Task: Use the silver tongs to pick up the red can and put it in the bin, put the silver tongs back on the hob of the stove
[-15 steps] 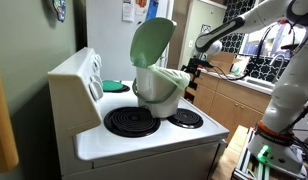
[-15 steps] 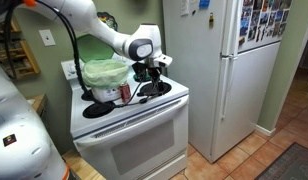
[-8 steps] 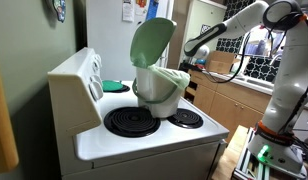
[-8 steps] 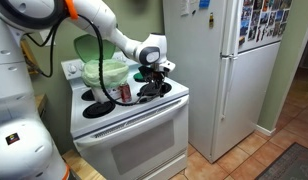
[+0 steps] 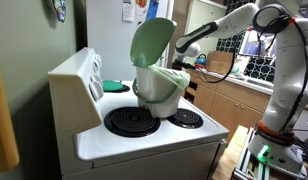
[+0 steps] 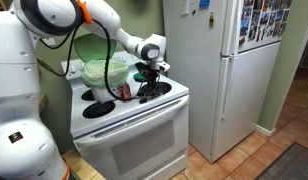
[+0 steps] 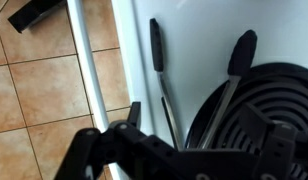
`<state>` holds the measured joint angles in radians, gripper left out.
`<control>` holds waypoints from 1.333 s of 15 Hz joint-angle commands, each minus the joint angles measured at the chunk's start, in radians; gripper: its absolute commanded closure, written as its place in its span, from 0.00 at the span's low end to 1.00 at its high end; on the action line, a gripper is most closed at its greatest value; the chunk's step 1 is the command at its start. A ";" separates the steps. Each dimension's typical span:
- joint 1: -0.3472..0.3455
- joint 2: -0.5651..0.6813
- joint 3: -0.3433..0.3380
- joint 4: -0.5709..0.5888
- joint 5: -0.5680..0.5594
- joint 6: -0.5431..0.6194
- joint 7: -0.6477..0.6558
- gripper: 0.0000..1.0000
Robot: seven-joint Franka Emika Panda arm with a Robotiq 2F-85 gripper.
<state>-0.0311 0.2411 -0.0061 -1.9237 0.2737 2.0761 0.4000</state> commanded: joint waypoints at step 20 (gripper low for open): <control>0.063 0.066 -0.001 -0.005 -0.061 0.044 -0.015 0.00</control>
<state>0.0194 0.3071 0.0019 -1.9154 0.2405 2.0982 0.3892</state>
